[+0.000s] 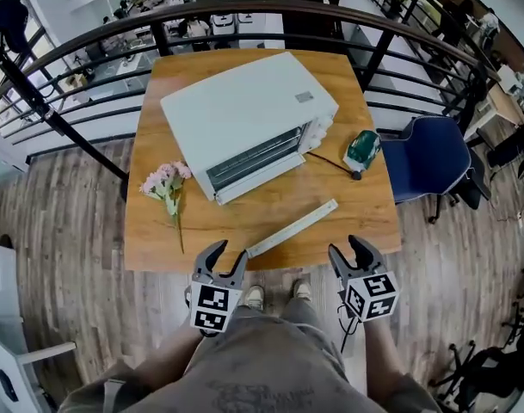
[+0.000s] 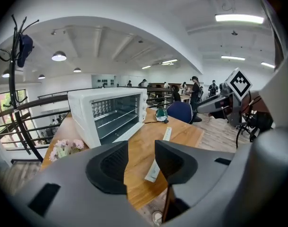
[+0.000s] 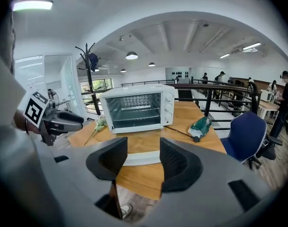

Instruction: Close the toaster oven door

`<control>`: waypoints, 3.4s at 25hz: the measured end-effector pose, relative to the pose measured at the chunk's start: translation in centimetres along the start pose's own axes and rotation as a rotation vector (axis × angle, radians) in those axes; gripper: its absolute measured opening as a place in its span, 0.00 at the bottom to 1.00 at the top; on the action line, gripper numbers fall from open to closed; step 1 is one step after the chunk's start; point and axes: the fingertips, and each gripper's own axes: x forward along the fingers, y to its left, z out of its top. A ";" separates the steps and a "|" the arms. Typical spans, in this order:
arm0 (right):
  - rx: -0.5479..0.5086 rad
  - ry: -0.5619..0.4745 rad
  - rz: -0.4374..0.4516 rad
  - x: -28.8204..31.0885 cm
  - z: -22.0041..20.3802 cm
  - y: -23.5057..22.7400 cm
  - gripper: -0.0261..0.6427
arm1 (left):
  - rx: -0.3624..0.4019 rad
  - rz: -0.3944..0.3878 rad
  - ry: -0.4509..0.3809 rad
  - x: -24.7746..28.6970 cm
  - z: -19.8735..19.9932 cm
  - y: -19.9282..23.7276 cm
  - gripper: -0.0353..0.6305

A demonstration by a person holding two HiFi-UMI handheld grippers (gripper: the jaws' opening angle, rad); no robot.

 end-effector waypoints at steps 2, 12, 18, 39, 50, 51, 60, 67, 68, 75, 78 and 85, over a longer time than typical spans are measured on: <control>0.009 0.026 0.007 1.2 -1.0 -0.9 0.38 | -0.013 0.010 0.035 0.9 -1.3 0.3 0.32; -0.036 0.151 0.136 8.5 -4.7 -6.0 0.38 | -0.125 0.143 0.164 4.0 -6.0 1.0 0.33; -0.114 0.252 0.225 12.1 -7.6 -8.6 0.36 | -0.213 0.248 0.237 4.7 -8.5 -0.2 0.34; -0.288 0.436 0.462 18.6 -12.7 -9.9 0.35 | -0.369 0.360 0.399 9.1 -16.4 -3.6 0.35; -0.230 0.409 0.443 18.7 -10.5 -9.7 0.27 | -0.346 0.336 0.314 10.0 -13.3 -2.9 0.35; -0.225 0.407 0.442 18.6 -10.1 -9.6 0.26 | -0.340 0.332 0.317 9.9 -13.1 -2.9 0.36; -0.182 0.294 0.463 17.6 -4.5 -8.8 0.26 | -0.395 0.261 0.196 8.3 -8.3 -1.6 0.36; -0.142 0.178 0.508 17.8 1.2 -7.6 0.26 | -0.440 0.227 0.059 6.9 -3.2 0.5 0.36; -0.131 0.165 0.511 17.9 1.9 -7.5 0.26 | -0.449 0.232 0.039 6.8 -2.6 1.0 0.36; 0.061 0.130 0.572 19.2 7.3 -6.5 0.28 | -0.500 0.283 -0.094 5.9 2.0 4.4 0.35; 0.106 0.180 0.599 19.8 8.7 -6.1 0.28 | -0.529 0.279 -0.114 5.8 3.1 5.6 0.34; 0.136 0.299 0.589 21.4 11.0 -5.6 0.29 | -0.542 0.302 -0.153 5.8 5.2 7.9 0.33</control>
